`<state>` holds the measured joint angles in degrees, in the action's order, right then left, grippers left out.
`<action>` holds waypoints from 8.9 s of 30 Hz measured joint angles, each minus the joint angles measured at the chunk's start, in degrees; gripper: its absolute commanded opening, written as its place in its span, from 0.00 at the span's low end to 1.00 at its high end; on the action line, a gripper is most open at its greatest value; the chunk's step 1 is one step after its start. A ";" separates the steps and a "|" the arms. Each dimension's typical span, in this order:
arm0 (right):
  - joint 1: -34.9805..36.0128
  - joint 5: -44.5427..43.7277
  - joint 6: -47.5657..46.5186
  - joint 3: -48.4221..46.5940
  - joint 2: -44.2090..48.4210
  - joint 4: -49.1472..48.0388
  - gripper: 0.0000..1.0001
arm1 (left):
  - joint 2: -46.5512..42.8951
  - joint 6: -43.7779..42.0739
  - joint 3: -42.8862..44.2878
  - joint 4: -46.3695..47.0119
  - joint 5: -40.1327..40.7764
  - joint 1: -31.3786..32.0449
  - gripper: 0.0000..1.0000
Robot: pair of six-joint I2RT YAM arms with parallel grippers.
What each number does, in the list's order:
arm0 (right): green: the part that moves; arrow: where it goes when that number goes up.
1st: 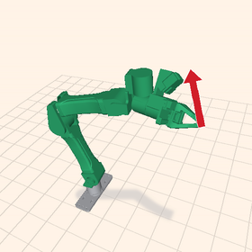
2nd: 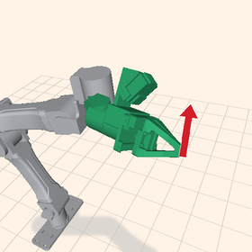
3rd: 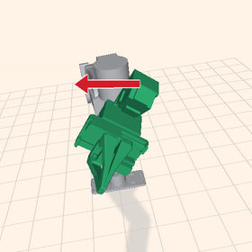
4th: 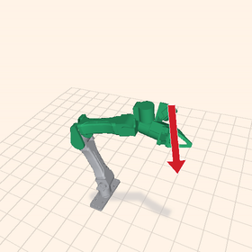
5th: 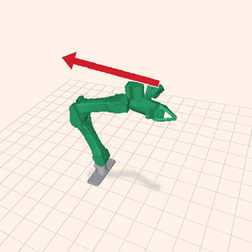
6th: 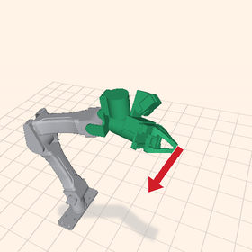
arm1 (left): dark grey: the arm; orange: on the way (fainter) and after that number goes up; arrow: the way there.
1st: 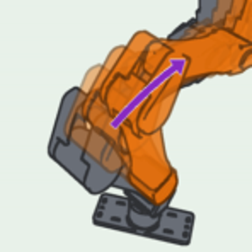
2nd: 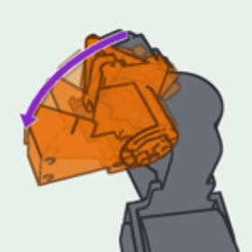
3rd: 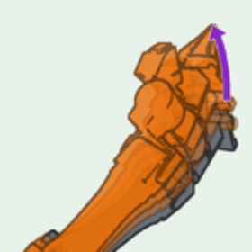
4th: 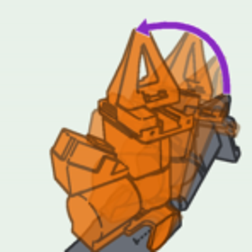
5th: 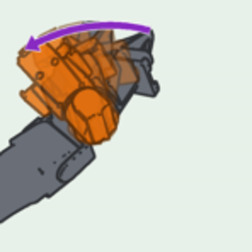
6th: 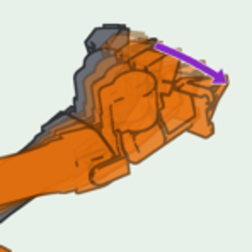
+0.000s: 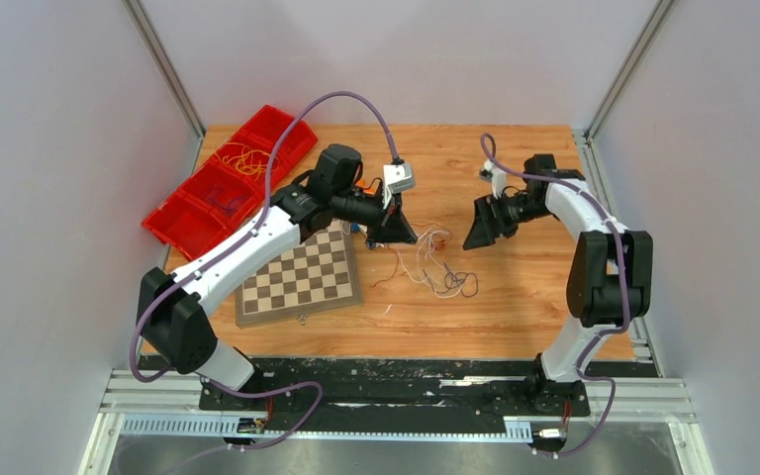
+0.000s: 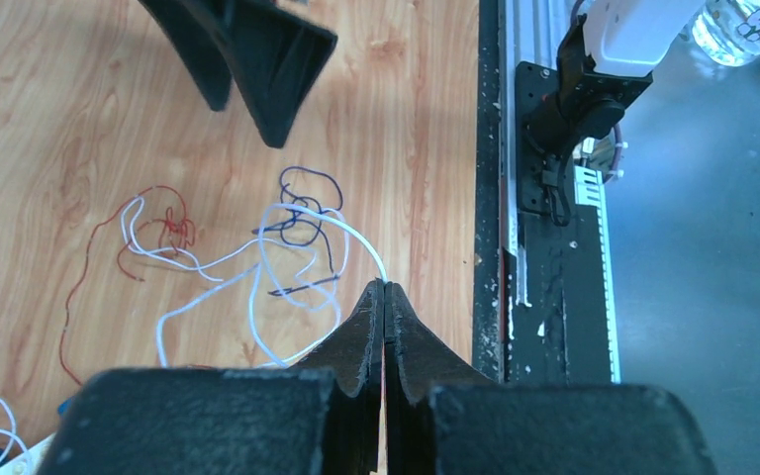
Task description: Untangle the cables
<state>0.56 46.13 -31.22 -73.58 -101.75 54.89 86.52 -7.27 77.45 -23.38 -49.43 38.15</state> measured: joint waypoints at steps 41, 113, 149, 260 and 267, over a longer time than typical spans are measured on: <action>15.61 20.13 -4.61 -7.91 10.14 7.65 0.76 | 0.33 -5.38 -4.11 -3.41 -1.22 -1.95 0.80; 15.74 -10.99 9.66 0.74 1.99 -10.01 0.90 | -6.49 21.07 33.55 -13.86 0.87 -28.13 0.00; 32.94 -10.71 26.10 11.37 0.35 -56.81 0.22 | 4.39 39.26 49.94 8.76 -6.62 -25.38 0.00; 11.30 -10.21 14.14 4.63 6.56 -14.58 0.89 | 1.31 -14.82 -2.93 5.42 22.56 -74.88 0.00; 11.30 -10.21 14.14 3.13 5.07 -13.11 0.88 | 2.08 -16.31 -2.93 15.82 26.25 -74.88 0.00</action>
<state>11.86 35.92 -17.08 -70.46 -96.68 41.78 88.60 -23.57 74.52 -7.55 -23.18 -36.73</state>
